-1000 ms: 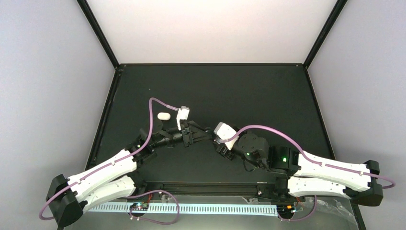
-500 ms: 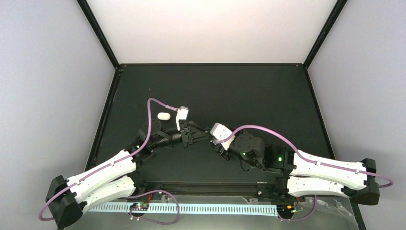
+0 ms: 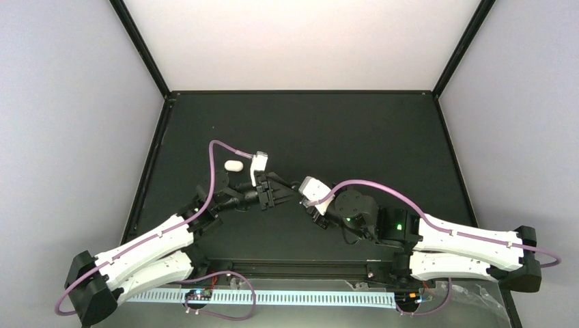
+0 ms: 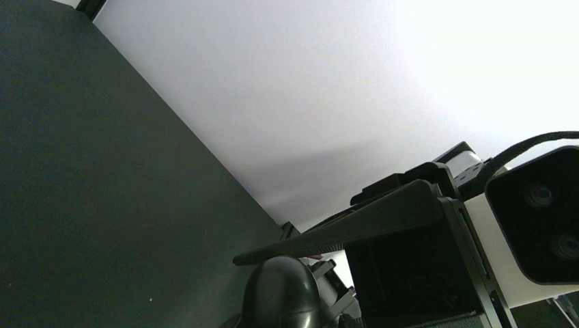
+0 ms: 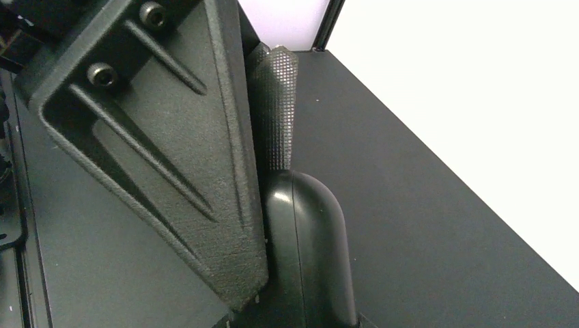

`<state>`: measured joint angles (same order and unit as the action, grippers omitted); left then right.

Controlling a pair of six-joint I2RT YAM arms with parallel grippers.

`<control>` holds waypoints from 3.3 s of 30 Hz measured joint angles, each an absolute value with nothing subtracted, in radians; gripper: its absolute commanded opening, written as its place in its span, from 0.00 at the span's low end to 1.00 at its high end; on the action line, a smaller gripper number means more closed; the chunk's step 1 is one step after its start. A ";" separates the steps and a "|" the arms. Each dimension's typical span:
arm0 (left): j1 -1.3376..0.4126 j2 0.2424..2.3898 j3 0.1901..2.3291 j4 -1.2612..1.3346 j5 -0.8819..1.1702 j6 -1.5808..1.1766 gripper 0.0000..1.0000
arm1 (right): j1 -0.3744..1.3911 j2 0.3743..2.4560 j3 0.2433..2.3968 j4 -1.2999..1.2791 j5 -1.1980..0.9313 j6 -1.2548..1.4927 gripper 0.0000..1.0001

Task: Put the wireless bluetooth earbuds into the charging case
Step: Pick up the charging case at the center of the board, then open the charging case.

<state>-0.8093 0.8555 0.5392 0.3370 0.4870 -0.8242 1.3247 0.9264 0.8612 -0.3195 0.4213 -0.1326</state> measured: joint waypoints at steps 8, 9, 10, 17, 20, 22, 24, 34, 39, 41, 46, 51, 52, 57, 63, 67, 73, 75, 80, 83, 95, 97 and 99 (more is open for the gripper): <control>-0.809 0.860 0.539 0.339 0.499 -0.828 0.30 | 1.325 0.925 0.861 -0.321 0.421 -0.134 0.31; -0.809 0.860 0.539 0.339 0.499 -0.828 0.29 | 1.325 0.925 0.861 -0.321 0.421 -0.136 0.31; -0.809 0.860 0.539 0.338 0.500 -0.828 0.28 | 1.325 0.925 0.861 -0.321 0.421 -0.138 0.31; -0.809 0.875 0.539 0.336 0.504 -0.823 0.22 | 1.325 0.924 0.862 -0.342 0.421 -0.157 0.31; -0.809 0.879 0.539 0.333 0.511 -0.822 0.22 | 1.325 0.924 0.862 -0.351 0.421 -0.164 0.31; -0.809 0.879 0.539 0.331 0.514 -0.820 0.23 | 1.325 0.924 0.862 -0.353 0.420 -0.171 0.31; -0.809 0.882 0.539 0.331 0.518 -0.819 0.24 | 1.325 0.923 0.864 -0.359 0.419 -0.179 0.31; -0.809 0.894 0.540 0.329 0.536 -0.812 0.24 | 1.325 0.923 0.872 -0.389 0.412 -0.201 0.31; -0.809 0.904 0.540 0.330 0.543 -0.809 0.16 | 1.325 0.924 0.872 -0.400 0.413 -0.204 0.33; -0.809 0.905 0.540 0.329 0.546 -0.804 0.14 | 1.325 0.924 0.872 -0.404 0.412 -0.204 0.42; -0.809 0.891 0.539 0.326 0.535 -0.799 0.11 | 1.325 0.918 0.886 -0.414 0.389 -0.184 0.62; -0.809 0.818 0.539 0.319 0.496 -0.775 0.02 | 1.325 0.863 0.929 -0.448 0.343 -0.142 0.68; -0.809 0.797 0.539 0.319 0.488 -0.765 0.02 | 1.325 0.849 0.941 -0.456 0.334 -0.131 0.68; -0.809 0.698 0.511 0.343 0.463 -0.706 0.02 | 1.325 0.762 0.973 -0.448 0.289 -0.073 0.72; -0.809 0.605 0.439 0.402 0.469 -0.623 0.02 | 1.325 0.719 0.995 -0.370 0.222 -0.003 0.73; -0.809 0.584 0.436 0.439 0.511 -0.574 0.02 | 1.325 0.764 1.024 -0.319 0.177 0.030 0.73; -0.809 0.563 0.436 0.462 0.572 -0.505 0.02 | 1.325 0.837 1.037 -0.300 0.118 0.056 0.72; -0.809 0.557 0.436 0.462 0.581 -0.488 0.01 | 1.325 0.845 1.037 -0.300 0.097 0.059 0.71; -0.809 0.549 0.436 0.463 0.603 -0.465 0.01 | 1.325 0.848 1.037 -0.301 0.055 0.056 0.64; -0.809 0.549 0.436 0.464 0.624 -0.455 0.02 | 1.325 0.850 1.040 -0.315 0.037 0.051 0.60; -0.809 0.549 0.436 0.464 0.706 -0.437 0.02 | 1.325 0.930 1.096 -0.352 0.044 0.047 0.60; -0.809 0.548 0.436 0.463 0.712 -0.437 0.02 | 1.325 0.934 1.096 -0.353 0.046 0.047 0.60; -0.809 0.545 0.436 0.462 0.715 -0.436 0.01 | 1.325 0.937 1.097 -0.356 0.051 0.047 0.60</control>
<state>-0.8093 0.5449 0.4362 0.4622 0.7151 -0.4362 1.3247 0.9375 1.0969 -0.3557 0.0513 0.0471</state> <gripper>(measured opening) 0.219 0.600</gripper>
